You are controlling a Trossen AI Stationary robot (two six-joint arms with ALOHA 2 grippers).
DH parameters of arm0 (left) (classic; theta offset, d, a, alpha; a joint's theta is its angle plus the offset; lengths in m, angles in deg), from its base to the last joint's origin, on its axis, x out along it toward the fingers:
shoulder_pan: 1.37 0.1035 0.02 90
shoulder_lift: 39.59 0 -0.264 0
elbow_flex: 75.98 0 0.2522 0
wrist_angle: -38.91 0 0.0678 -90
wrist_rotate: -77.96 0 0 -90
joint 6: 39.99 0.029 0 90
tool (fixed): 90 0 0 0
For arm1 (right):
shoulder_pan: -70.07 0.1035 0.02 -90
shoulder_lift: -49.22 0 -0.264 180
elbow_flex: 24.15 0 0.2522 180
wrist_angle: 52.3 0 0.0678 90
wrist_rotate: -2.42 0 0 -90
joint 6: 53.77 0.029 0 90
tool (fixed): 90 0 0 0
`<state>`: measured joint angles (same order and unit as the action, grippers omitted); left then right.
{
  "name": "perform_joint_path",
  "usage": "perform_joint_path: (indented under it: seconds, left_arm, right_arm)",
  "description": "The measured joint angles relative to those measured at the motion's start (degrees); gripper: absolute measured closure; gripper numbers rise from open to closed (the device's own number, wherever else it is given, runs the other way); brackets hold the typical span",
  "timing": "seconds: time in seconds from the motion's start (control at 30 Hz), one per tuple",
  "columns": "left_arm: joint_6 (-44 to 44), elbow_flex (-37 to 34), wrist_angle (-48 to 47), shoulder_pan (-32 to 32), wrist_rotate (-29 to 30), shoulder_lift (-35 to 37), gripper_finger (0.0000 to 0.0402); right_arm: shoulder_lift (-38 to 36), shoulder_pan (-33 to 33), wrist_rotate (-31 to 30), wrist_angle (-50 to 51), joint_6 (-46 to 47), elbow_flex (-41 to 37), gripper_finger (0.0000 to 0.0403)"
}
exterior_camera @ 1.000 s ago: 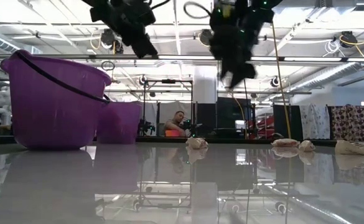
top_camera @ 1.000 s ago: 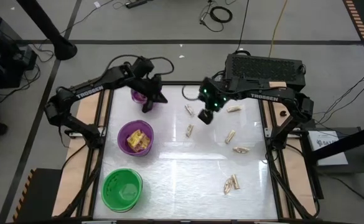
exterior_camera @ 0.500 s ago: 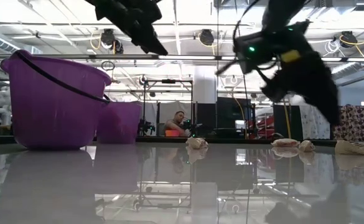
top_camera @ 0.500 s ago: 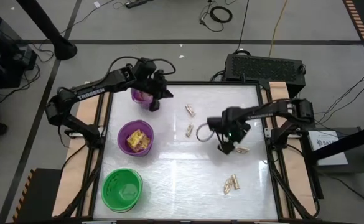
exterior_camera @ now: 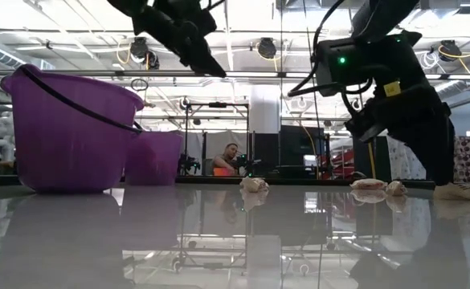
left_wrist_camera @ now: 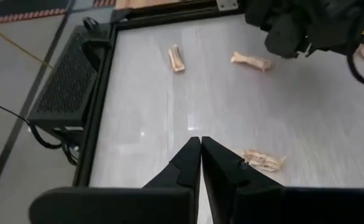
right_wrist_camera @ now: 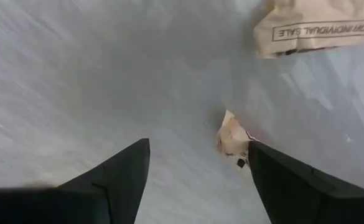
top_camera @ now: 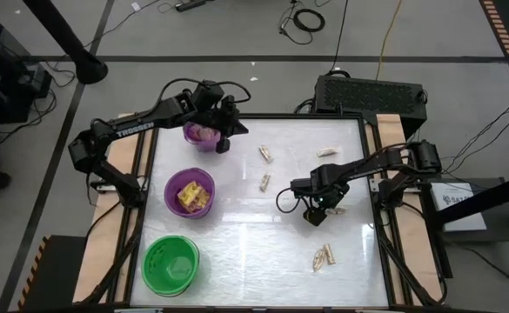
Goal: Sort candy by brand, put in halloween buckets
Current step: Put the white candy into the green bucket
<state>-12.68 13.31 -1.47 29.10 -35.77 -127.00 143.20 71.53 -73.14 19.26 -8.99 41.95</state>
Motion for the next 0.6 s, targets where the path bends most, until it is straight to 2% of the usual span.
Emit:
perform_joint_path:
  seconds: [0.1, 0.23, 0.6]
  left_arm:
    - [-0.02, 0.0, -0.8, -0.2, 0.0, -0.65, 0.0378]
    - [-0.04, 0.0, -1.41, -0.27, 0.0, -0.96, 0.0378]
    - [-0.04, 0.0, -1.32, -0.25, 0.0, -0.95, 0.0378]
  right_arm:
    - [0.0, 0.56, -1.4, 0.0, 0.99, 0.0, 0.0151]
    - [0.0, 0.56, -2.41, 0.27, 1.15, 0.0, 0.0191]
    - [0.0, 0.54, -3.01, 0.4, 0.65, 0.0, 0.0372]
